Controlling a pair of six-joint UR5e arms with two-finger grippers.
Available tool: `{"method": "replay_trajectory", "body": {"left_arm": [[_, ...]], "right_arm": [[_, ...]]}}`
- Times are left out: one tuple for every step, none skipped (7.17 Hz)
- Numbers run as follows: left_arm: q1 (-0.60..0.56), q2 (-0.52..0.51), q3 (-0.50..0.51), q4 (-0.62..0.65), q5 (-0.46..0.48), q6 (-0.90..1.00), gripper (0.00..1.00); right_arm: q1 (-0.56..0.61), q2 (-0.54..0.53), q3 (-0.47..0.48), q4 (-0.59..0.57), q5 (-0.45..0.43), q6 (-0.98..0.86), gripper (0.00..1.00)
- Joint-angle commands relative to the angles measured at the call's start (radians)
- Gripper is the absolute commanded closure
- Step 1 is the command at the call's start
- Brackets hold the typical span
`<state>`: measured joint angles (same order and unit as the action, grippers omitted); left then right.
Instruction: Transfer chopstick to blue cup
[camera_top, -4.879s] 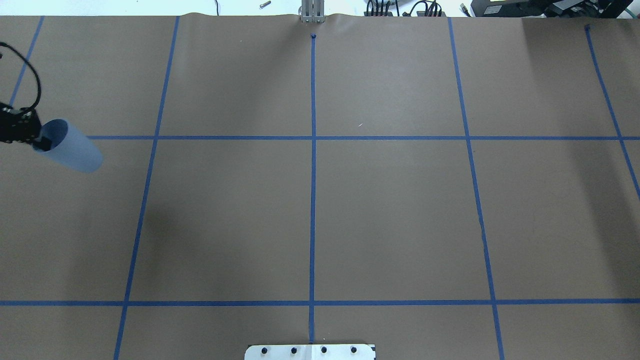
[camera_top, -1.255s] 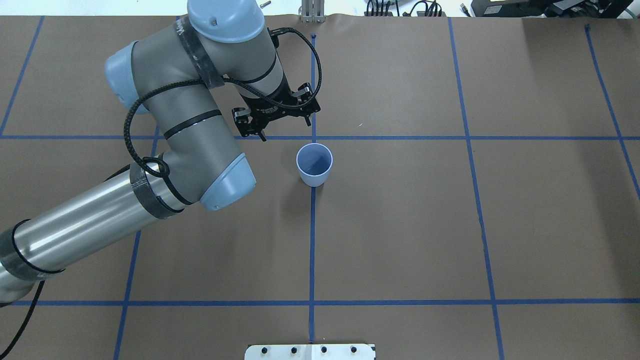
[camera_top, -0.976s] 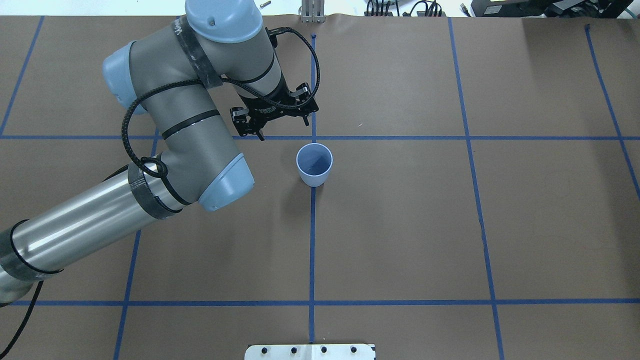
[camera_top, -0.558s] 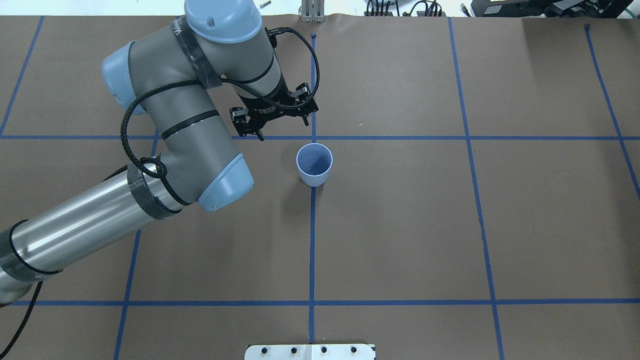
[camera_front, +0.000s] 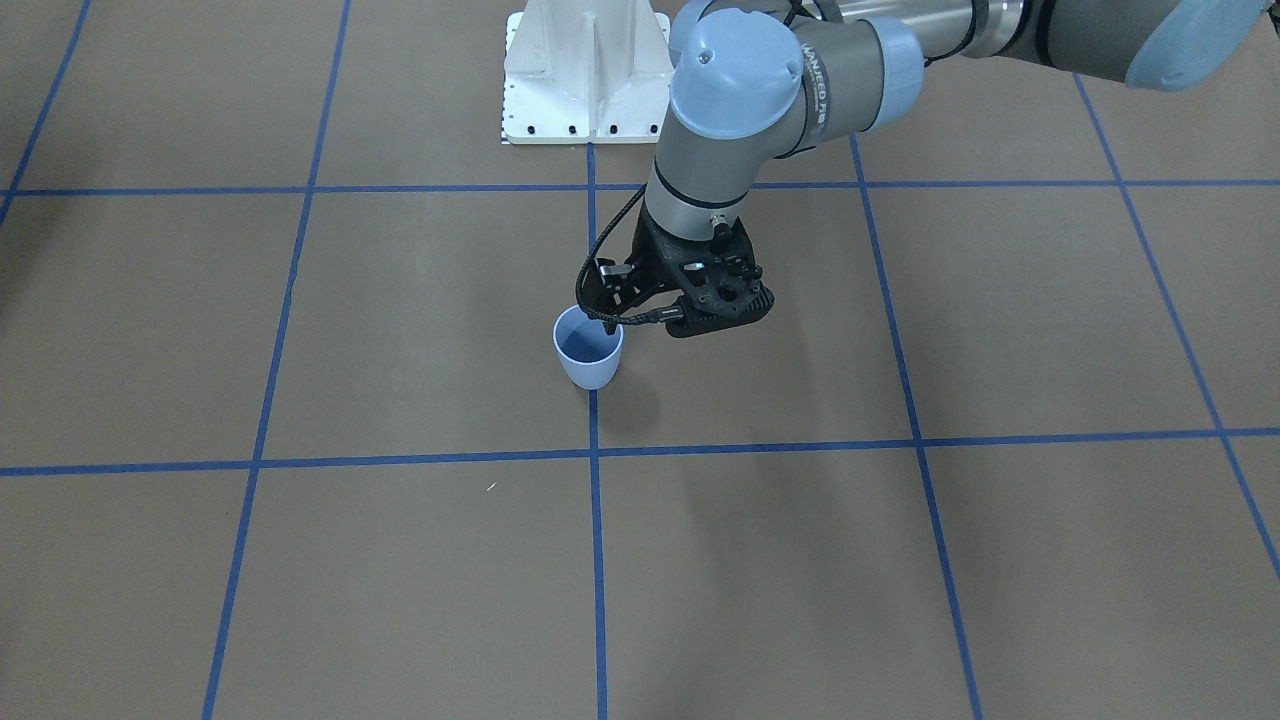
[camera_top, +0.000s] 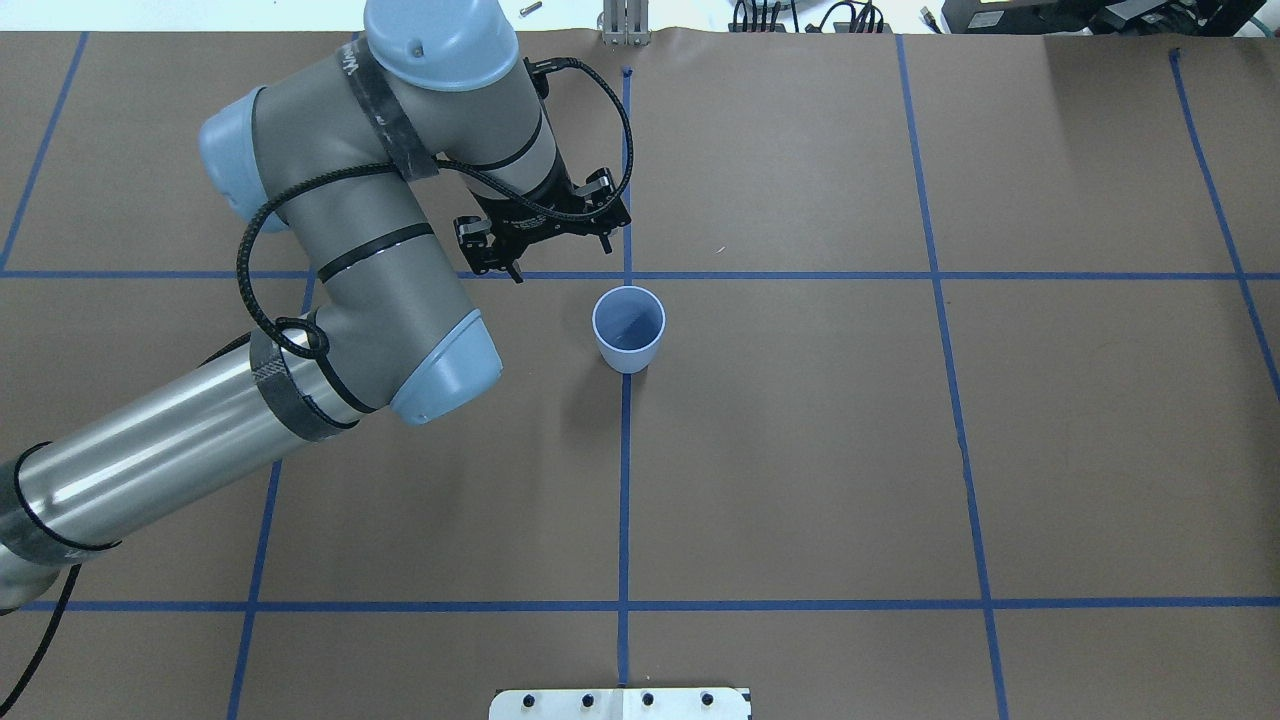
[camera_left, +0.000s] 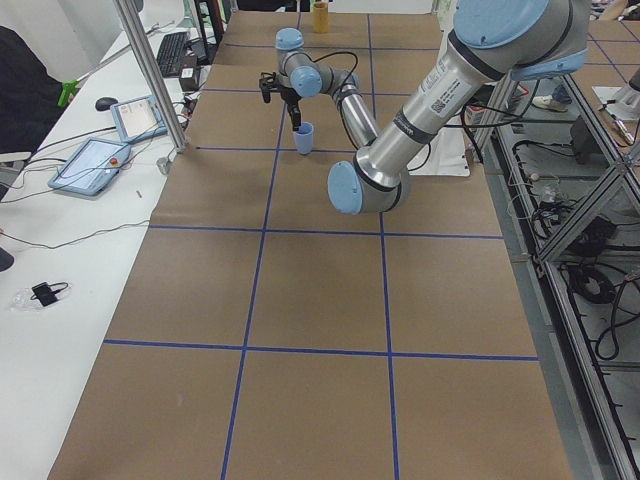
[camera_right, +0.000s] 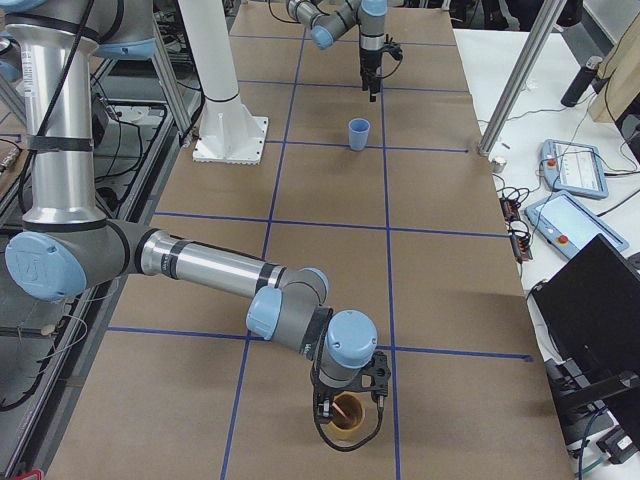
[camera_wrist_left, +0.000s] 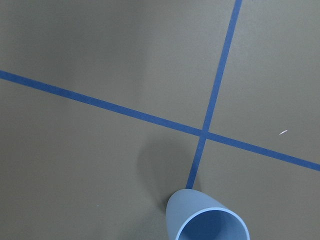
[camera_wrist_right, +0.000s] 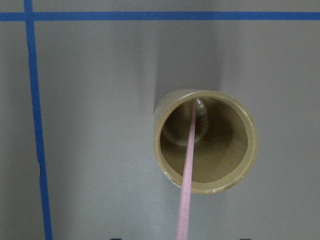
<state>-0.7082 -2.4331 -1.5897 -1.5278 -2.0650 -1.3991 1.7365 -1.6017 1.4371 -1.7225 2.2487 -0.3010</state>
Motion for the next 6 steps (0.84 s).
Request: {"method": "replay_trajectory", "body": {"left_arm": [[0.001, 0.008, -0.001, 0.0, 0.0, 0.0, 0.02], [0.0, 0.008, -0.003, 0.0, 0.0, 0.0, 0.02], [-0.002, 0.008, -0.009, 0.0, -0.001, 0.015, 0.02], [-0.005, 0.022, -0.024, 0.0, -0.003, 0.018, 0.02], [-0.005, 0.035, -0.039, 0.0, -0.003, 0.028, 0.02], [-0.008, 0.037, -0.042, 0.0, -0.003, 0.032, 0.02]], "right_arm": [[0.0, -0.006, -0.01, 0.001, 0.003, -0.001, 0.27], [0.0, -0.007, -0.011, 0.0, 0.003, -0.001, 0.39], [0.0, -0.007, -0.011, 0.0, 0.005, -0.001, 0.61], [0.0, -0.009, -0.011, 0.0, 0.006, -0.001, 0.88], [0.0, -0.009, -0.009, 0.0, 0.006, -0.001, 1.0], [0.0, -0.009, -0.004, 0.001, 0.006, -0.001, 1.0]]}}
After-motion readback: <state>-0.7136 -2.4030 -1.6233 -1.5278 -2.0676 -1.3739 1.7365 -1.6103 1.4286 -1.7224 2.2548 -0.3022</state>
